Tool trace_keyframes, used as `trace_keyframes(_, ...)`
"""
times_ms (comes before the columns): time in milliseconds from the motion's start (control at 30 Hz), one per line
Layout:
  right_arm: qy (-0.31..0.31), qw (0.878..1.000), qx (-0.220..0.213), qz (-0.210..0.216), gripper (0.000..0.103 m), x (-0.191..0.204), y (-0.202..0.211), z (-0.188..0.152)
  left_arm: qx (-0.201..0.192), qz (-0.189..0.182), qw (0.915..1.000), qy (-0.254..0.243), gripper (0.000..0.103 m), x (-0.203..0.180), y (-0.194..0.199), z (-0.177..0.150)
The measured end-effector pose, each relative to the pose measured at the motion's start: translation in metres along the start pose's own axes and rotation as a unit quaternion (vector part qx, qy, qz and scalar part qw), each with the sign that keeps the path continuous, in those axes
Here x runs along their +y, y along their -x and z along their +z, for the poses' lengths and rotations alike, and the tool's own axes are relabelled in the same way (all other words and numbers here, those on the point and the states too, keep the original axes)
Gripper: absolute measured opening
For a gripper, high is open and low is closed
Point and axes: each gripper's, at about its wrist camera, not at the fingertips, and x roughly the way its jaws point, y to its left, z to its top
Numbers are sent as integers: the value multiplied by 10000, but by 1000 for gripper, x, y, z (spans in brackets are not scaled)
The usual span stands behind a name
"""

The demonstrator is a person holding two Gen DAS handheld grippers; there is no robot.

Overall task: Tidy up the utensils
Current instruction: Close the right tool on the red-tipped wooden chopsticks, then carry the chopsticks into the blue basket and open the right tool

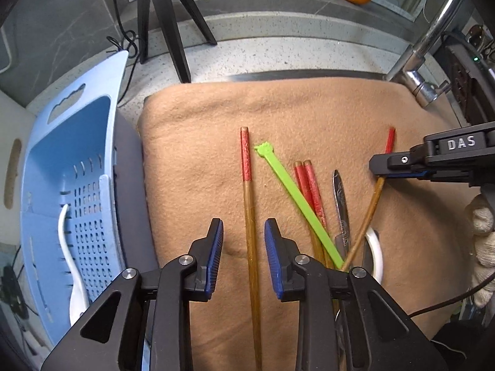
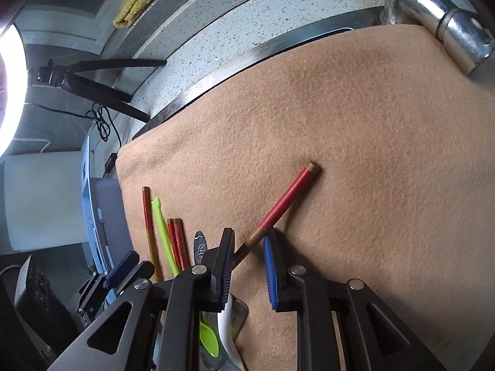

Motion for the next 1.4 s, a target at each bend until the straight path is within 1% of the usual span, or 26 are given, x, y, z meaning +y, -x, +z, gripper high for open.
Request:
trace_keyframes(67, 16, 10000, 19, 70, 16, -3, 1, -1, 88, 8, 10000, -40, 22, -1, -5, -1)
trace_keyframes(167, -74, 9998, 43, 183, 13, -9, 1, 0, 186, 47, 9998, -87, 21, -3, -11, -3)
trace_keyframes(200, -85, 9997, 52, 226, 13, -10, 0, 0, 207, 44, 9997, -100, 19, -3, -13, -2)
trace_keyframes(267, -64, 9997, 28, 235, 13, -9, 0, -1, 203, 51, 9997, -123, 11, -5, -16, -1)
trace_keyframes(333, -45, 9996, 1, 264, 13, -8, 0, -2, 161, 55, 9998, -124, 7, -7, -16, 1)
trace_keyframes(367, -56, 9995, -10, 298, 13, -9, 0, -2, 141, 41, 9998, -97, 6, -6, -15, 1)
trace_keyframes(433, -120, 9992, -13, 387, 12, -11, 1, -3, 76, 20, 10000, -53, 5, -7, -15, 1)
trace_keyframes(567, -491, 9963, -28, 707, 9, -23, 2, -4, -73, -275, 9993, 243, 5, -1, -7, -3)
trace_keyframes(633, -547, 9955, -69, 772, 6, -26, 4, -4, -171, -403, 9982, 418, 5, 4, -4, -5)
trace_keyframes(700, -588, 9945, -88, 862, 6, -28, 6, -6, -237, -532, 9967, 562, 5, 7, -1, -8)
trace_keyframes(867, -580, 9935, -147, 967, 6, -31, 11, -7, -355, -559, 9957, 653, 5, 9, 10, -11)
trace_keyframes(1100, -613, 9907, -332, 1168, 6, -32, 32, -3, -629, -581, 9946, 582, 5, 10, 34, -10)
trace_keyframes(1267, -387, 9897, -457, 1302, 6, -13, 52, -3, -901, -642, 9921, 590, 5, 16, 59, -9)
trace_keyframes(1400, -113, 9891, -535, 1364, 6, 9, 63, -8, -1102, -618, 9898, 662, 5, 33, 83, -14)
